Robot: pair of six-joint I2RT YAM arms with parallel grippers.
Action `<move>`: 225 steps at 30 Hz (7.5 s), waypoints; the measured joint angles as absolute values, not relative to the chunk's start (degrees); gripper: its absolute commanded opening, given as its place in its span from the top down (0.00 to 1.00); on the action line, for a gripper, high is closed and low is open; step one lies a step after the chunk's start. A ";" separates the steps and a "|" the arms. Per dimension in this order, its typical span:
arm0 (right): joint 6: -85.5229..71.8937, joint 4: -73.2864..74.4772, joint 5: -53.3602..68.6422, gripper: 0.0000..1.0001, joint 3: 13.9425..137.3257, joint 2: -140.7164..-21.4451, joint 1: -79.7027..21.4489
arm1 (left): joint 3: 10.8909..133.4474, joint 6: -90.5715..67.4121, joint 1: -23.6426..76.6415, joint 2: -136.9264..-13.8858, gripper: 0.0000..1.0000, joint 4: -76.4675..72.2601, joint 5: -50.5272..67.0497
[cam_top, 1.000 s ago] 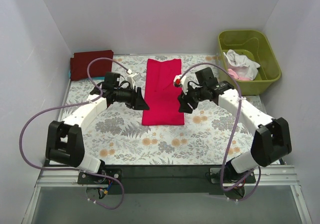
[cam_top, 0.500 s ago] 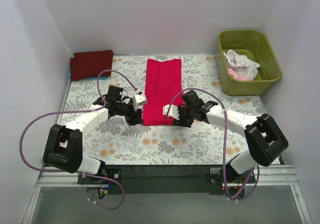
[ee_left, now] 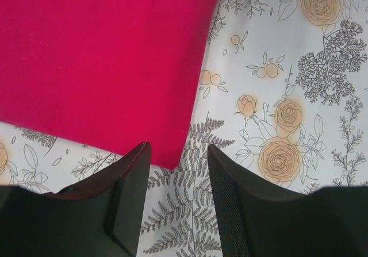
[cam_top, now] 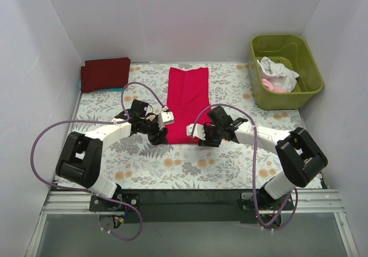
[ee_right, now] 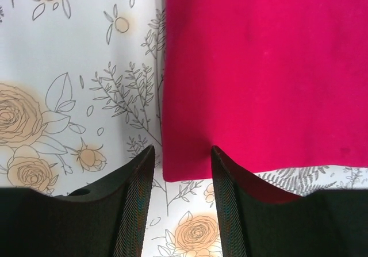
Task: Fold and stack the t-shirts
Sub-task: Fold the tshirt
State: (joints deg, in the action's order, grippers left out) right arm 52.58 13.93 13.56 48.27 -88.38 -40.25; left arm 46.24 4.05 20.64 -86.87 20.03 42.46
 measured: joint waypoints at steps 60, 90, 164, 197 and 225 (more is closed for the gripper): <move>52.42 21.56 19.66 0.99 52.10 -92.55 -36.49 | 41.19 28.73 24.99 -89.73 1.00 15.40 40.82; 44.53 52.45 24.21 0.99 59.07 -58.37 -47.11 | 57.19 19.46 30.57 -59.11 1.00 57.87 50.13; 16.62 45.28 55.13 0.94 91.02 -119.63 -23.64 | 63.11 2.76 32.47 -101.93 0.59 27.22 43.11; 11.27 37.28 58.78 0.96 89.01 -129.60 -29.39 | 61.43 5.34 37.60 -100.47 1.00 26.68 41.23; 12.21 35.09 64.47 0.96 83.46 -130.74 -29.28 | 67.53 7.31 38.09 -96.42 1.00 26.79 35.29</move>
State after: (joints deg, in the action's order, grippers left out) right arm 12.21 35.09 64.47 83.46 -130.74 -29.28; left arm 67.53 7.31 38.09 -96.42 26.79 35.29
